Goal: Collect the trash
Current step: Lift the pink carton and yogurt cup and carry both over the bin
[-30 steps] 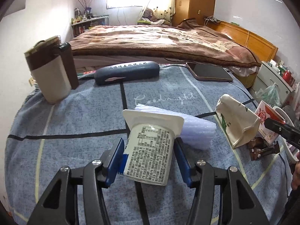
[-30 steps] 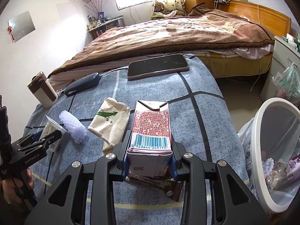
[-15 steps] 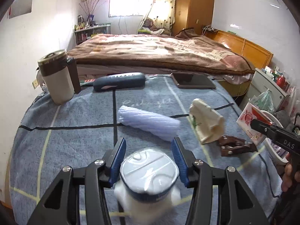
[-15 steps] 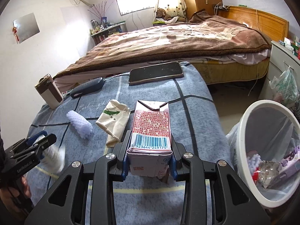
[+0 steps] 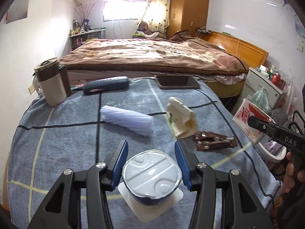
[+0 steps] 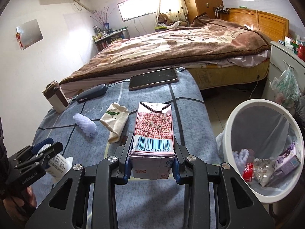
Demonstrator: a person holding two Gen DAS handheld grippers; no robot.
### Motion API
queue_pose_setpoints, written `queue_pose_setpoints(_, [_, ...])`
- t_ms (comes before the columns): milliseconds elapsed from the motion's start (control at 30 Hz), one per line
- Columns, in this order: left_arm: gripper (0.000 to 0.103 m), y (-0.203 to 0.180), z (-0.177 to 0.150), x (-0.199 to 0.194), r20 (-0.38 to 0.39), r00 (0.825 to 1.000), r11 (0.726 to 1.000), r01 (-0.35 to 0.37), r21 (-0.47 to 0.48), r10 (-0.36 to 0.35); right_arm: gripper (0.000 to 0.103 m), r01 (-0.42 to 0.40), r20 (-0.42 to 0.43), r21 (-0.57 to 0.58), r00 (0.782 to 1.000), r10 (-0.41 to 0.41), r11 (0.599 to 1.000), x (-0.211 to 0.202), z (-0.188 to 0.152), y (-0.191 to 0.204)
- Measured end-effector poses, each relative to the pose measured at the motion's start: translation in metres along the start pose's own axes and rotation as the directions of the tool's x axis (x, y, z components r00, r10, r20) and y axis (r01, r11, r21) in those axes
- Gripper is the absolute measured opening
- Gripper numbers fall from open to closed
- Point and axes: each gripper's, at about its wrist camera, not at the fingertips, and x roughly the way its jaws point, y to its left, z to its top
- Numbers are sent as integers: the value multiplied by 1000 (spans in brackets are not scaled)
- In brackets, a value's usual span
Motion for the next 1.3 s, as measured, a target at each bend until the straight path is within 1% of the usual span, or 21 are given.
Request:
queue_pose_setpoints(233, [53,-38,5,-10,10,999,997,43,57,-43,36,6,23,9,1000,-6,1000,-17,-2,-14])
queue_pose_setpoints(400, [53,-65,11,-13,20,997,994,79,76,-81,36,20,48,27,999,-21,999,-32,-1,-31])
queue_pose_setpoints(600, [53,-106,19,-12,28,991,984,126,129,-131,36,40,69,55,997,-43,998,-48,-1,-55])
queue_pose_setpoints(800, [53,-148,26,-12,29,982,967,180,178,-188,36,64,84,82,994,-71,995,-61,-2,-79])
queue_pose_setpoints(1000, [53,-190,35,-6,19,968,947,239,216,-249,36,95,97,114,990,-106,989,-73,-3,-105])
queue_pose_setpoints(1100, [53,-210,39,-2,10,961,936,267,229,-277,36,116,98,129,987,-129,985,-78,-4,-120])
queue_pose_setpoints(1200, [53,-228,43,3,-1,949,921,308,238,-317,36,139,92,142,984,-153,980,-81,-4,-133])
queue_pose_setpoints(1300, [53,-247,45,10,-12,945,913,319,255,-327,36,168,77,150,980,-181,974,-81,-5,-147])
